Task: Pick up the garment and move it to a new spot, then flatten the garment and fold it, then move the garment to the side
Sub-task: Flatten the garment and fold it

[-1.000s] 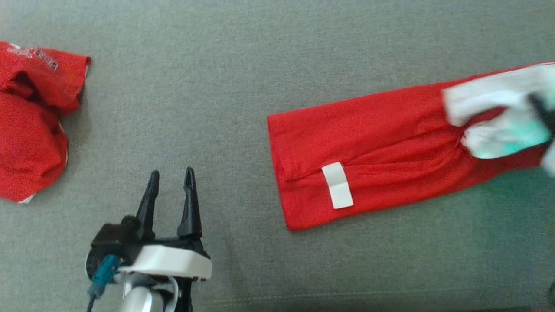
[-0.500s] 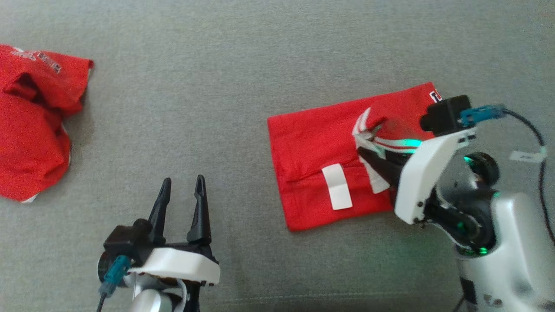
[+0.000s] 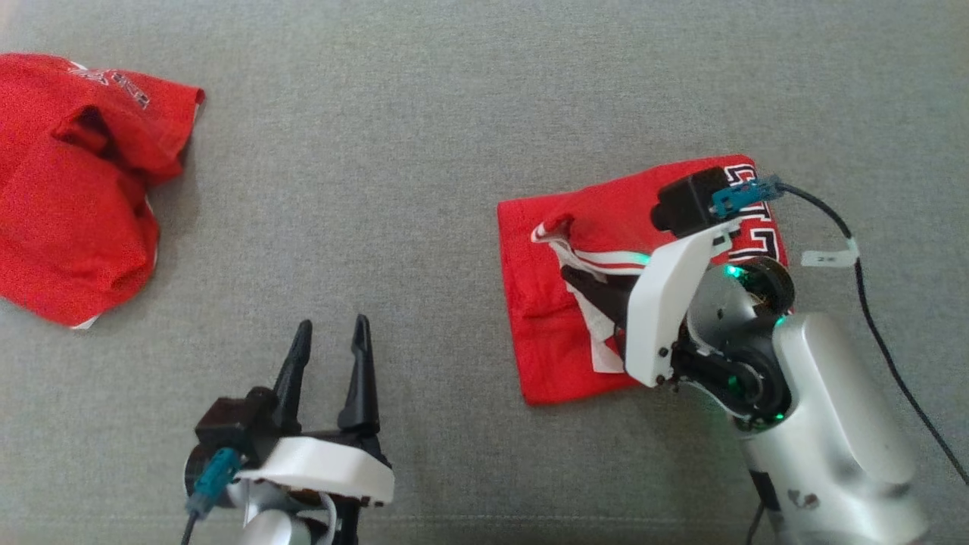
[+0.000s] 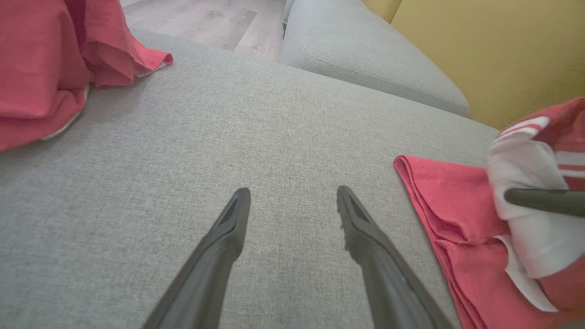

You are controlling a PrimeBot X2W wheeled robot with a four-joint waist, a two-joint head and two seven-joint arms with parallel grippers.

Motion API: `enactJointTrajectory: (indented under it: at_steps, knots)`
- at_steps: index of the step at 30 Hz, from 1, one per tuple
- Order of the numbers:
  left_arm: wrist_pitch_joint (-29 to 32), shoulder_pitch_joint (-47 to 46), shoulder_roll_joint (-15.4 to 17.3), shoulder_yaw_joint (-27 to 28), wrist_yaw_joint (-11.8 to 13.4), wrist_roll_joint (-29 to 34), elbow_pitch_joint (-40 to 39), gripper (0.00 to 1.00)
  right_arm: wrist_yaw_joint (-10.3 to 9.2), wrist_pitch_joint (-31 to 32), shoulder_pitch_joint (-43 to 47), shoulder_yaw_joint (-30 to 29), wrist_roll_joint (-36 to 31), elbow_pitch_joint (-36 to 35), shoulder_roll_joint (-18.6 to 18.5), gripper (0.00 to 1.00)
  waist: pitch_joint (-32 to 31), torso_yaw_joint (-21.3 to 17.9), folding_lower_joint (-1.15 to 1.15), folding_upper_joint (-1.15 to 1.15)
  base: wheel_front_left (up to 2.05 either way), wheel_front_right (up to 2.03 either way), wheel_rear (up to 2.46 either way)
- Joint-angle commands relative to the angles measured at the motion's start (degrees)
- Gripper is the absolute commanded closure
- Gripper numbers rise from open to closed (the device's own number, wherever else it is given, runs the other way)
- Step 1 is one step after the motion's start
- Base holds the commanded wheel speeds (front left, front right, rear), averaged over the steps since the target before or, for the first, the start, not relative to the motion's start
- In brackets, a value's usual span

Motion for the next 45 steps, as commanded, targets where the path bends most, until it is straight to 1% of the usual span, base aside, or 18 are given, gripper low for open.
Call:
enactJointTrajectory:
  at_steps: [1, 6, 13, 14, 15, 16, 17, 18, 23, 26, 30, 31, 35, 38, 39, 45]
  knots:
    - [-0.71, -1.69, -0.18, 1.25, 0.31, -0.43, -1.40, 0.00, 0.40, -0.96, -2.22, 1.48, 0.58, -1.51, 1.23, 1.00, -0.04, 0.22, 0.00, 0.00, 0.00, 0.00, 0.00]
    - [-0.71, -2.01, -0.18, 0.67, 0.52, -0.97, -0.81, 0.00, 0.40, -2.50, -3.15, 3.72, 1.62, 1.52, 1.24, 1.00, -0.28, 0.78, 0.00, 0.00, 0.00, 0.00, 0.00]
    - [-0.71, -2.13, -0.18, 0.11, 0.55, -1.71, 0.35, 0.00, 0.40, -4.43, -4.20, 4.42, 3.39, 5.25, 1.24, 1.00, -1.03, 1.82, 0.00, 0.00, 0.00, 0.00, 0.00]
    - [-0.71, -2.15, -0.18, -0.03, 0.55, -1.81, 0.50, 0.00, 0.40, -4.69, -4.28, 4.46, 3.92, 5.74, 1.24, 0.92, -1.14, 2.00, 0.00, 0.00, 0.00, 0.00, 0.00]
    - [-0.71, -2.16, -0.18, -0.18, 0.56, -1.91, 0.63, 0.00, 0.40, -4.80, -4.39, 4.77, 4.51, 6.13, 1.24, 0.75, -1.25, 2.14, 0.00, 0.00, 0.00, 0.00, 0.00]
    - [-0.71, -2.17, -0.18, -0.30, 0.59, -2.02, 0.75, 0.00, 0.40, -4.88, -4.46, 5.11, 5.07, 6.46, 1.24, 0.52, -1.41, 2.24, 0.00, 0.00, 0.00, 0.00, 0.00]
    - [-0.71, -2.12, -0.18, -0.32, 0.65, -2.16, 0.85, 0.00, 0.40, -5.06, -4.52, 5.44, 5.49, 6.69, 1.24, 0.04, -1.62, 2.28, 0.00, 0.00, 0.00, 0.00, 0.00]
    - [-0.71, -2.01, -0.18, -0.29, 0.72, -2.26, 0.91, 0.00, 0.40, -5.26, -4.56, 5.79, 5.91, 6.77, 1.24, 0.00, -1.78, 2.25, 0.00, 0.00, 0.00, 0.00, 0.00]
    - [-0.71, -1.14, -0.18, 0.21, 0.95, -2.42, 1.34, 0.00, 0.40, -7.38, -4.02, 6.55, 7.96, 5.07, 1.24, 0.00, -3.32, 1.65, 0.00, 0.00, 0.00, 0.00, 0.00]
    - [-0.71, -0.58, -0.18, 0.61, 1.16, -2.48, 1.15, 0.00, 0.40, -9.89, -2.93, 5.93, 6.05, 1.90, 1.24, 0.00, -4.41, 1.18, 0.00, 0.00, 0.00, 0.00, 0.00]
    - [-0.71, 0.47, -0.18, 1.58, 1.30, -2.25, 0.69, 0.00, 0.40, -16.23, 0.42, 2.63, -1.92, -3.28, 0.43, 0.00, -6.13, 0.24, 0.00, 0.00, 0.00, 0.00, 0.00]
    - [-0.71, 1.13, -0.18, 2.15, 1.28, -2.01, 0.40, 0.00, 0.40, -19.86, 3.06, 0.58, -5.88, -5.21, -0.62, 0.00, -6.98, -0.35, 0.00, 0.00, 0.00, 0.00, 0.00]
    - [-0.71, 2.39, -0.18, 2.80, 0.96, -1.47, 0.05, 0.00, 0.40, -26.98, 9.18, -3.98, -11.55, -7.93, -1.89, 0.00, -8.84, -1.23, 0.00, 0.00, 0.00, 0.00, 0.00]
    - [-0.71, 3.20, -0.18, 3.15, 0.70, -1.06, -0.32, 0.00, 0.40, -32.36, 13.87, -8.50, -14.61, -8.72, -1.65, 0.00, -9.97, -1.70, 0.00, 0.00, 0.00, 0.00, 0.00]
    - [-0.71, 3.20, -0.18, 3.15, 0.70, -1.06, -0.32, 0.00, 0.40, -32.36, 13.87, -8.50, -14.61, -8.72, -1.65, 0.00, -9.97, -1.70, 0.00, 0.00, 0.00, 0.00, 0.00]
    - [-0.71, 4.78, -0.18, 3.71, 0.11, -0.21, -0.83, 0.00, 0.40, -44.04, 20.44, -15.49, -21.79, -7.13, -0.68, 0.00, -12.29, -2.22, 0.00, 0.00, 0.00, 0.00, 0.00]
